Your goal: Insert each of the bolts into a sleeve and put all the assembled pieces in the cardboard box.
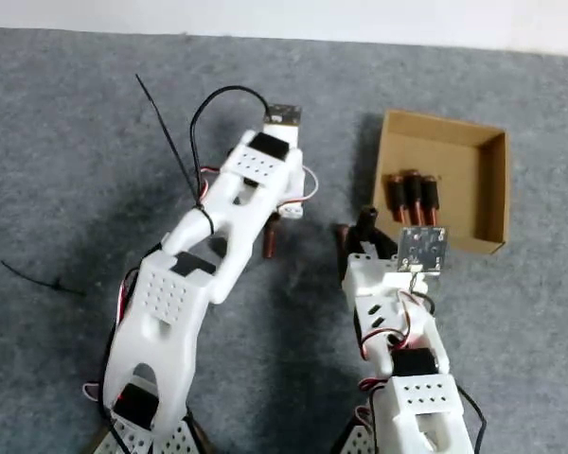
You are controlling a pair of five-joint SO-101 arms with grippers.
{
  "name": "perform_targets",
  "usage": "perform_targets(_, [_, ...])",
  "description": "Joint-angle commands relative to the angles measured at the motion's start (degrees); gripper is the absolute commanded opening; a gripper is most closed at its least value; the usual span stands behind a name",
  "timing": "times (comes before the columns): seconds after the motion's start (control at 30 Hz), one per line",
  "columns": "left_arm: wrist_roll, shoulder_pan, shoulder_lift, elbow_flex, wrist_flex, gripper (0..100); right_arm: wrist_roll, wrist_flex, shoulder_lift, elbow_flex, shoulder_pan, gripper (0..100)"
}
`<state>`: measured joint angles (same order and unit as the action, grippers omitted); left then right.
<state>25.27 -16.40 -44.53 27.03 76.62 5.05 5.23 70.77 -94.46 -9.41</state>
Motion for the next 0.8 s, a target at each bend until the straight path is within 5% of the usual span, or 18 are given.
perform_targets(0.0, [-0.3,0.8,7.5,-8.0,-4.0,0,-0.6,-2.1,1.4,0.7,-0.5,0.5])
perform_targets(0.67, [-6.9,0.7,68.1,-78.3,-56.7,0,-0.9,-1.9,1.3,-1.7,-8.0,0.5])
perform_targets(0.77, [-6.9,0.0,76.3,-86.7,-65.4,0,-5.8,-2.1,1.4,-3.3,-10.9,0.5])
